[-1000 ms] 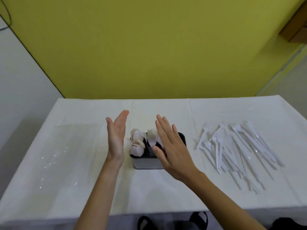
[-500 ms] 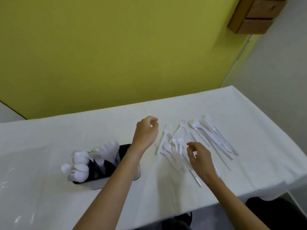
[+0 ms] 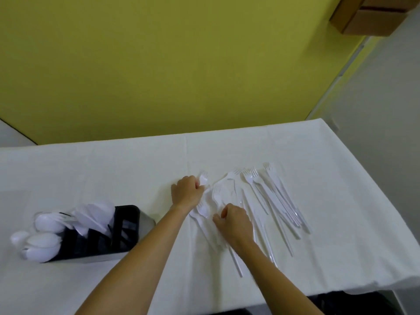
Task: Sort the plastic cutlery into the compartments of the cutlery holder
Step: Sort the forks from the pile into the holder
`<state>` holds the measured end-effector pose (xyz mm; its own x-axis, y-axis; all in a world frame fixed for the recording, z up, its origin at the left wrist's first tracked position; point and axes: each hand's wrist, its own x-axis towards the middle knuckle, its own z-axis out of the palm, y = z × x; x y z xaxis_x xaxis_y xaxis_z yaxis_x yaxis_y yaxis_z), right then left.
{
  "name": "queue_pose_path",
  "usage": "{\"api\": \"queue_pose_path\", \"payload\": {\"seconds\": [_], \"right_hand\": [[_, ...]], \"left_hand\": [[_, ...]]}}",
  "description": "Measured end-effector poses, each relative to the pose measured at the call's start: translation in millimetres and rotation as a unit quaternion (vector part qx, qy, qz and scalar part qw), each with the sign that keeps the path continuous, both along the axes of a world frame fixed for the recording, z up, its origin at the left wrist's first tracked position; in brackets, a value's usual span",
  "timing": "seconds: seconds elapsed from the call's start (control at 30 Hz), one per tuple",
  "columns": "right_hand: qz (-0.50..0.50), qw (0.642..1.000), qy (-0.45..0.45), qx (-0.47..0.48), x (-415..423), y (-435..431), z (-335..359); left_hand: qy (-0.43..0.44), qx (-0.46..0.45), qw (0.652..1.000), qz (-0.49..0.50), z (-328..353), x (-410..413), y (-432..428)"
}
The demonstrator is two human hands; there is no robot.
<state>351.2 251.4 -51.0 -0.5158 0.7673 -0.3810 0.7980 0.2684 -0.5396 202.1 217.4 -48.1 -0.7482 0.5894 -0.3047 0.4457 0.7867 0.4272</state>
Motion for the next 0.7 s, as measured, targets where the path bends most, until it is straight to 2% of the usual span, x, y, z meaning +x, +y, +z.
{"api": "queue_pose_path", "payload": {"seconds": [0.1,0.2,0.27,0.43,0.53,0.7], "right_hand": [[0.029,0.999,0.026,-0.008,5,8,2],[0.042,0.996,0.076,-0.021,10,13,5],[0.036,0.992,0.116,-0.032,14,19,7],[0.0,0.982,0.177,-0.064,35,40,10],[-0.014,0.984,0.17,-0.06,56,57,9],[-0.096,0.976,0.181,-0.069,92,85,15]], "left_hand": [[0.049,0.057,0.994,0.08,9,7,-6],[-0.037,0.188,0.966,0.174,19,21,-19],[-0.078,0.217,0.946,0.227,23,38,-30],[-0.097,0.1,0.947,0.29,5,77,-45],[-0.081,0.066,0.963,0.248,-5,91,-44],[-0.01,0.02,0.983,0.18,-5,95,-39]]}}
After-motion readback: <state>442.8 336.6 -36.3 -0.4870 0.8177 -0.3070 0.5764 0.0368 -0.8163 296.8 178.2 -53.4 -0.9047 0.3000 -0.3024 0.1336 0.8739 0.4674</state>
